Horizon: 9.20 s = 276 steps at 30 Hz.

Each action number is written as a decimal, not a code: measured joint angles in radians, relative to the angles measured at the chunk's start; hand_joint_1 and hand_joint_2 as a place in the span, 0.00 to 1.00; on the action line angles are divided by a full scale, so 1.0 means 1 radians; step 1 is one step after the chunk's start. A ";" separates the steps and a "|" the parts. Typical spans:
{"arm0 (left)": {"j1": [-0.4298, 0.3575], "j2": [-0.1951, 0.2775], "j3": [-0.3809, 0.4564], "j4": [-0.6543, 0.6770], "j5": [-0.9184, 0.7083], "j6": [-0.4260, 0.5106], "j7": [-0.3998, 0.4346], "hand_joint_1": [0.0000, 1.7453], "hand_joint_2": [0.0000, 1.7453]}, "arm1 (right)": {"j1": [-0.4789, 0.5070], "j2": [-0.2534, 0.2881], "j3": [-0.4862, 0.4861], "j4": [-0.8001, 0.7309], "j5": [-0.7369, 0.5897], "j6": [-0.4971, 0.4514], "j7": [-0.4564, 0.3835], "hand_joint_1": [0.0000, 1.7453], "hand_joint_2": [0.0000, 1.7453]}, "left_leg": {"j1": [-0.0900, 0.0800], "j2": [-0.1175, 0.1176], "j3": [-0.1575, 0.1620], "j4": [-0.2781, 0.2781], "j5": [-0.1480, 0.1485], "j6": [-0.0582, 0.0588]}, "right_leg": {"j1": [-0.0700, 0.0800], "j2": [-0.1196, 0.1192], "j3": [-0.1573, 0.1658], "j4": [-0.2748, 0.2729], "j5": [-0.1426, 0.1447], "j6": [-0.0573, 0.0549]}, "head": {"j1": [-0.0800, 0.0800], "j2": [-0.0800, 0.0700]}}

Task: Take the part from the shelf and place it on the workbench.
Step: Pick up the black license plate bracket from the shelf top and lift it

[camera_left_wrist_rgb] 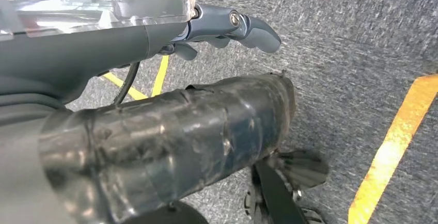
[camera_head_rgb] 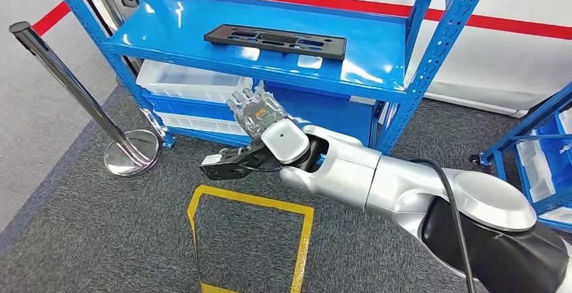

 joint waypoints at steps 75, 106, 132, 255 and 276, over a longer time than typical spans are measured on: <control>-0.001 -0.006 -0.018 0.000 -0.003 0.030 -0.001 0.00 0.00 | -0.012 -0.044 0.000 -0.060 -0.012 0.020 0.017 0.00 0.00 | 0.001 0.002 0.115 -0.266 0.136 0.046 | 0.005 0.000 -0.060 0.201 -0.137 0.039 | -0.001 0.000; -0.002 -0.008 -0.023 0.000 -0.013 0.024 -0.006 0.00 0.00 | -0.013 -0.058 0.000 -0.066 -0.012 0.021 0.019 0.00 0.00 | 0.000 0.000 0.111 -0.254 0.126 0.046 | -0.001 0.000 -0.103 0.227 -0.126 0.044 | -0.007 0.000; -0.004 -0.008 -0.028 0.000 -0.014 0.028 -0.004 0.00 0.00 | -0.013 -0.066 0.003 -0.070 -0.012 0.023 0.020 0.00 0.00 | -0.006 0.000 0.100 -0.255 0.135 0.031 | 0.008 0.001 0.000 0.026 -0.030 0.020 | -0.008 0.000; -0.004 -0.012 -0.045 0.000 -0.014 0.016 -0.009 0.00 0.00 | 0.004 -0.140 0.006 -0.113 -0.037 0.057 0.053 0.00 1.00 | -0.005 -0.001 0.098 -0.258 0.139 0.032 | -0.003 0.002 0.007 0.031 -0.043 0.028 | -0.002 0.000; -0.004 -0.015 -0.046 0.000 -0.019 0.012 -0.010 0.00 0.00 | 0.018 -0.162 0.007 -0.108 -0.033 0.063 0.059 0.00 1.00 | -0.001 0.000 -0.015 0.011 0.002 0.000 | -0.008 -0.001 -0.011 0.022 -0.012 -0.004 | -0.005 0.000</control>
